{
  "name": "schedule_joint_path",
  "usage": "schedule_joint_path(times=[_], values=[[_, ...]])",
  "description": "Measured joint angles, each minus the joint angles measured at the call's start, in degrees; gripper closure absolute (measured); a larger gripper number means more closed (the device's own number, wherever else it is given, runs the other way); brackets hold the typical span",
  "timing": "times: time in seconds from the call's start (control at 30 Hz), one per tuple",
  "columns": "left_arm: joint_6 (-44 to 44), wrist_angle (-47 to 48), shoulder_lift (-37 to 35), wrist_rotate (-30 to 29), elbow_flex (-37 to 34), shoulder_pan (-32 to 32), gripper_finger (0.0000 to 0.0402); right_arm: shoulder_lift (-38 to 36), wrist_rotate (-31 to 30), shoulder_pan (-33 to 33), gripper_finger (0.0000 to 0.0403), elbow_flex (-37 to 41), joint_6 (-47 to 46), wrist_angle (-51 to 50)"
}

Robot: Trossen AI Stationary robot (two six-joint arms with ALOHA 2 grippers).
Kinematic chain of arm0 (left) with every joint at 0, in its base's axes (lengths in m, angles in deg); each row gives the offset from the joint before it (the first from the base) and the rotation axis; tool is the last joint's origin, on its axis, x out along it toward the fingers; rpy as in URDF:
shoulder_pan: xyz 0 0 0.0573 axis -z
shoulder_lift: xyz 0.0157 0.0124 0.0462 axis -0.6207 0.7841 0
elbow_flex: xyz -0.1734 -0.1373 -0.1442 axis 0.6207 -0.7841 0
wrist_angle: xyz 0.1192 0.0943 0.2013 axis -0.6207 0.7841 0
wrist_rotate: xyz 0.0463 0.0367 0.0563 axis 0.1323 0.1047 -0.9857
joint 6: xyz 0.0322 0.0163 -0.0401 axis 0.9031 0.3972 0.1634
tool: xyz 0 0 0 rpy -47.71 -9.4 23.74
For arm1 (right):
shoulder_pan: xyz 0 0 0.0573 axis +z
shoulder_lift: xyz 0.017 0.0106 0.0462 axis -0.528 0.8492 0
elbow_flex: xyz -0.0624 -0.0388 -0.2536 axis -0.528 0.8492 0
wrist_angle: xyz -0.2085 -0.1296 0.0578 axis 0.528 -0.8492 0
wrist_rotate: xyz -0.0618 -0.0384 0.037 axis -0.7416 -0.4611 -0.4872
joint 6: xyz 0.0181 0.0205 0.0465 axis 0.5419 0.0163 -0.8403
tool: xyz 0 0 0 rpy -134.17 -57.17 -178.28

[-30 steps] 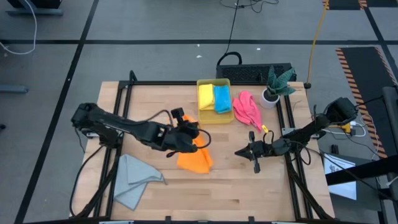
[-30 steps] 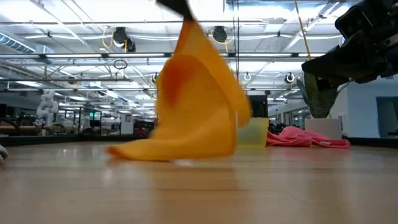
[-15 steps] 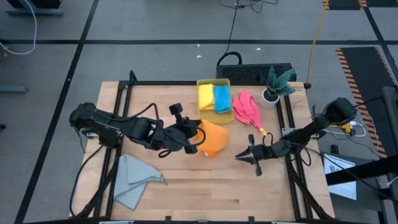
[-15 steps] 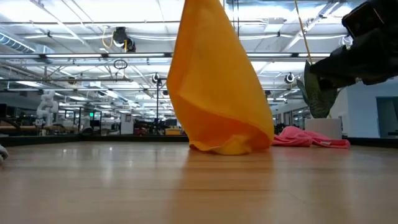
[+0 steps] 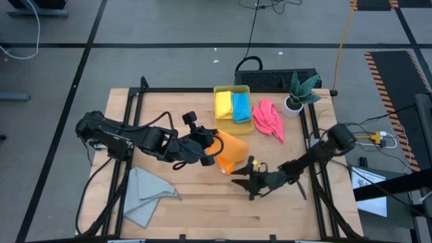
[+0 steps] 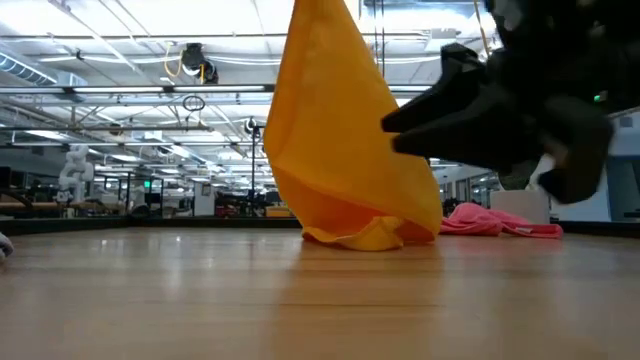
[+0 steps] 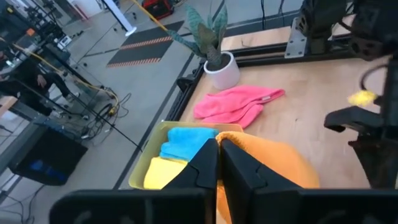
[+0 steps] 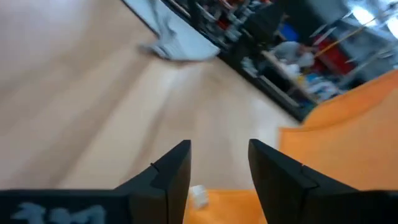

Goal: Fold microfiber towels
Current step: Fold the orange microfiber towel

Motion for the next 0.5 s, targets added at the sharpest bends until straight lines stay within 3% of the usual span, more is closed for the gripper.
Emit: schedule_joint_path(times=[0.17,0.33,0.4,0.5], values=[[-2.3,0.3,0.0,0.0,0.0,1.7,0.0396,4.1,-8.8,-0.3,0.0249,-5.7,2.3,-6.8],[-3.5,-5.0,0.0,0.6,0.0,7.9,0.0389,3.6,-25.0,-0.6,0.0251,-6.4,0.3,-8.5],[-3.1,-9.5,0.0,2.6,0.0,11.4,0.0395,2.3,-30.5,0.9,0.0251,-6.4,2.0,-8.5],[-0.1,-17.3,0.0,9.1,0.0,16.2,0.0396,-0.3,-32.9,4.7,0.0252,-6.4,5.9,-8.4]])
